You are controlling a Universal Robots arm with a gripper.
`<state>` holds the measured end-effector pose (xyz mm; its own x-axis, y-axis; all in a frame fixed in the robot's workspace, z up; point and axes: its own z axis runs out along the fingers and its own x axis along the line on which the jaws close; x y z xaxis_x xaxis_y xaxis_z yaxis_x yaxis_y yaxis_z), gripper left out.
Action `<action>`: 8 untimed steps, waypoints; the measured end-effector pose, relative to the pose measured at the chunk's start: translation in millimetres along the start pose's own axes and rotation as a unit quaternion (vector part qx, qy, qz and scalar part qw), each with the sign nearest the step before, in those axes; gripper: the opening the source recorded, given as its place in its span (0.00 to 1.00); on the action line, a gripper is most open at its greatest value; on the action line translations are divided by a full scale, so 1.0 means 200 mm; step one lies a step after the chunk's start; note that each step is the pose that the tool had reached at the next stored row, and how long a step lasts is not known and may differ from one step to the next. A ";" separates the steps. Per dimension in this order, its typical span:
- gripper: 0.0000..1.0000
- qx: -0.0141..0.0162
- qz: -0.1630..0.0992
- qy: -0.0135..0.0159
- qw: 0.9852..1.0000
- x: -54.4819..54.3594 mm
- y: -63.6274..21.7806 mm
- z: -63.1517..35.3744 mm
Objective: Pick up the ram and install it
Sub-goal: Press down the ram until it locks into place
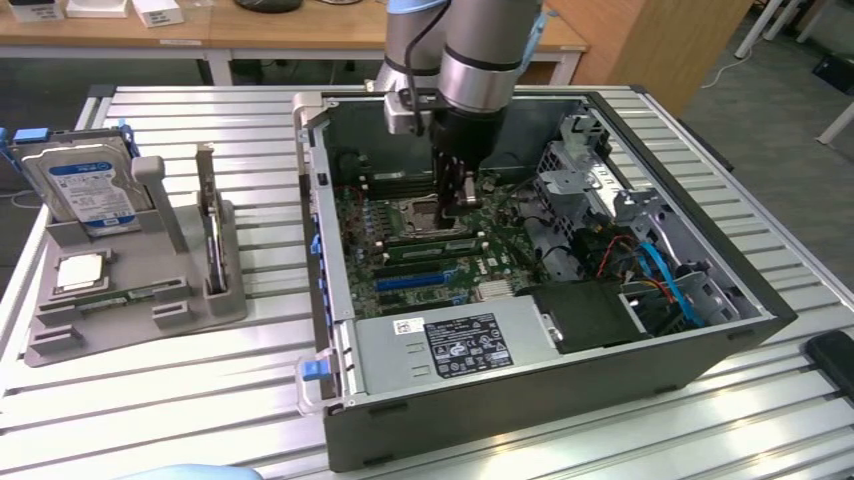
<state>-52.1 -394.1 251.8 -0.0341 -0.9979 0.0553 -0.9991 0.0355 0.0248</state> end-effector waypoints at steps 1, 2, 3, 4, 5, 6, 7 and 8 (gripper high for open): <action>0.10 -0.002 0.000 -0.002 1.000 0.00 -0.008 -0.009; 0.10 -0.004 0.000 -0.003 1.000 0.00 -0.016 -0.019; 0.10 -0.006 -0.001 -0.004 1.000 0.00 -0.022 -0.029; 0.10 -0.009 -0.001 -0.004 1.000 0.00 -0.027 -0.039; 0.10 -0.012 -0.001 -0.005 1.000 0.00 -0.032 -0.051; 0.10 -0.015 -0.001 -0.005 1.000 0.00 -0.036 -0.061; 0.10 -0.017 -0.001 -0.006 1.000 0.00 -0.041 -0.072; 0.10 -0.020 -0.001 -0.006 1.000 0.00 -0.046 -0.083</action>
<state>-42.5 -394.2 268.2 -0.0321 -0.9985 0.0433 -0.9973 0.0349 0.0648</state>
